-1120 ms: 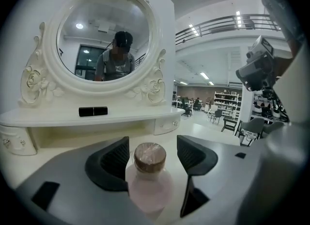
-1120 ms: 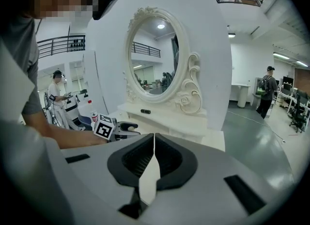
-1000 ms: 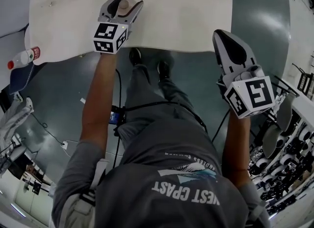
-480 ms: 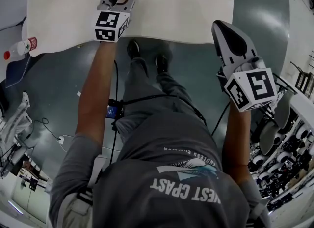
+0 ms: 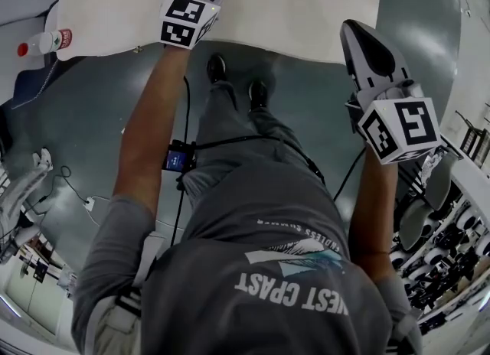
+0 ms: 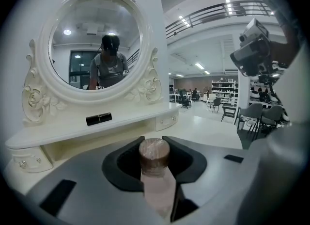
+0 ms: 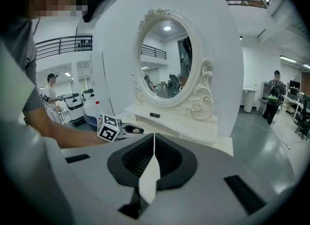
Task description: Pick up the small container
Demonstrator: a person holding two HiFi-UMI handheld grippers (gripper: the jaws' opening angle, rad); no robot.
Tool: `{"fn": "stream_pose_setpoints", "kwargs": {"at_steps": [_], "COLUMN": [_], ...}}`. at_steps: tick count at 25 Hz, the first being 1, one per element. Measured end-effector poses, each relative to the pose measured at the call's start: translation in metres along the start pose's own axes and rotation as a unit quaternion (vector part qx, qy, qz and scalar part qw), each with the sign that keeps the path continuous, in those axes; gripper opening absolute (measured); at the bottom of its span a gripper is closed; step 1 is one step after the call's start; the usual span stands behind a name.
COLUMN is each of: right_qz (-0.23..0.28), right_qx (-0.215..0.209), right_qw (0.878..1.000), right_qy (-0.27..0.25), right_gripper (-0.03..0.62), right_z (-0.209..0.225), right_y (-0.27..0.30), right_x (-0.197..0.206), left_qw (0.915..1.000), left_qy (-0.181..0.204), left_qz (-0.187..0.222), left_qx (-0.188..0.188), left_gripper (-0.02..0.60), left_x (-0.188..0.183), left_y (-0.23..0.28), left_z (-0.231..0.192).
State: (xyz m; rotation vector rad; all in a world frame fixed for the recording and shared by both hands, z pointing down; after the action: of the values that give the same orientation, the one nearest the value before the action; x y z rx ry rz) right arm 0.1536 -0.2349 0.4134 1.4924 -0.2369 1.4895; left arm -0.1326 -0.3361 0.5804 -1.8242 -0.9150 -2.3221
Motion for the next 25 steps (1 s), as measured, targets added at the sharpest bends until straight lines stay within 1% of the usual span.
{"fn": "stream_pose_setpoints", "kwargs": {"at_steps": [4,12,19,25], "right_qz": [0.006,0.027,0.037,0.044], "right_qx": [-0.008,-0.023,-0.038,-0.057], "right_qw": [1.0,0.999,0.996,0.994], "right_qy": [-0.011,-0.037,-0.065,-0.083], "right_gripper": [0.029,0.029,0.029,0.028], "right_z": [-0.008,-0.022,-0.031,-0.037], "right_y": [0.007,0.006,0.001,0.008], "right_x": [-0.009,-0.034,-0.056,-0.072], "left_qw": [1.0,0.9992,0.9982,0.9972], "left_qy": [0.003,0.015,0.025,0.028], "left_qz": [0.006,0.032,0.043,0.051], "left_qx": [-0.003,-0.02,-0.034,-0.046], "left_gripper": [0.123,0.122,0.121,0.123], "left_x": [-0.008,-0.043,-0.076,-0.094], "left_y": [-0.017,-0.064,-0.108,-0.145], "left_z": [-0.01,-0.026,-0.036,-0.046]}}
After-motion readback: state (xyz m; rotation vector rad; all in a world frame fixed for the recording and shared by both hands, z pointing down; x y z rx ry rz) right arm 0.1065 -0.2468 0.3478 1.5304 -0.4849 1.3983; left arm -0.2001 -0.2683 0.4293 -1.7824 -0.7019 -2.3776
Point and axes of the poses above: the fingertips, and each gripper's own axes: y forward along the fingers, z to its right, x out of its underside, the point moved 10 cm from there along -y, backward along the fingers, and after that the axes turned 13 degrees about -x, right-handed, at the moved point
